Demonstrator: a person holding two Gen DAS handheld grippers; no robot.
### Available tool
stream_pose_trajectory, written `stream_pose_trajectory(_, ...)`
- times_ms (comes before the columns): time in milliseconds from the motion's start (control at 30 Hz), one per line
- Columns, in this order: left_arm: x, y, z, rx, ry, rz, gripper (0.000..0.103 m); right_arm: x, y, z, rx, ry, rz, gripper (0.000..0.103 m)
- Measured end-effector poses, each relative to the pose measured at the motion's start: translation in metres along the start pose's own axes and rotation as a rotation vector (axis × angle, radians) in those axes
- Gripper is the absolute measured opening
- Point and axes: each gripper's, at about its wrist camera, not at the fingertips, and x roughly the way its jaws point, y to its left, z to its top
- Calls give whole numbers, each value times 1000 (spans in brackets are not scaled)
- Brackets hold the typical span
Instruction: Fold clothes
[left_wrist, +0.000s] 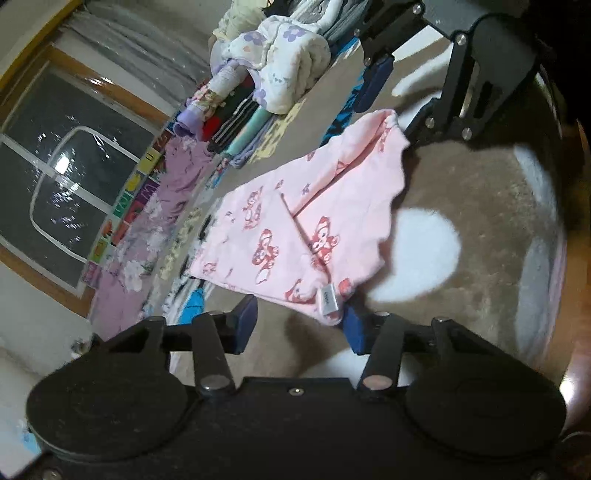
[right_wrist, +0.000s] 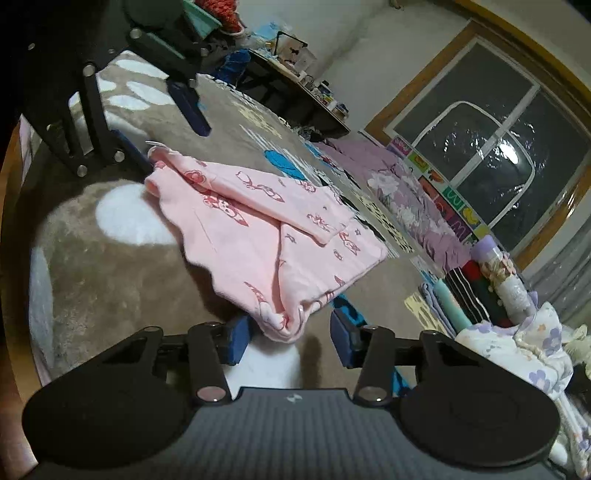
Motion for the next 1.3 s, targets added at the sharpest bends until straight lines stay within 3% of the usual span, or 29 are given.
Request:
stream_pose_trajectory(67, 3, -3, 0, 12, -15, 13, 46, 0, 2, -2, -6, -14, -2, 45)
stream_pose_trajectory(167, 9, -8, 6, 20, -30, 8, 32, 2, 7, -4, -25, -45, 7, 25)
stream_pose_trajectory(200, 11, -6, 7, -4, -24, -15, 23, 3, 7, -4, -18, -47, 13, 20)
stream_pose_trajectory(233, 13, -4, 8, -29, -19, -36, 15, 4, 8, -3, -9, -47, 19, 19)
stream_pose_trajectory(333, 15, -1, 9, -57, -18, -62, 8, 3, 2, -2, 38, -44, 45, 17)
stream_pose_trajectory(600, -24, 2, 14, -20, -23, -131, 7, -36, -3, 6, 37, -66, 89, 16)
stream_pose_trajectory(700, -42, 18, 17, -104, -78, -161, 7, -52, -5, 9, 28, -76, 91, 16)
stream_pose_trajectory(833, -48, 45, 15, -267, -158, -144, 7, -63, -17, 13, 50, -105, 31, 17)
stream_pose_trajectory(933, -33, 60, 12, -360, -183, -165, 8, -56, -23, 13, 64, -109, 8, 26)
stream_pose_trajectory(1000, -20, 71, 8, -429, -197, -188, 8, -44, -25, 9, 63, -99, 15, 37)
stream_pose_trajectory(1100, -10, 86, 2, -522, -222, -221, 8, -31, -29, 7, 80, -102, 34, 39)
stream_pose_trajectory(1300, -4, 91, -8, -563, -237, -304, 8, -17, -41, 1, 78, -152, 92, 42)
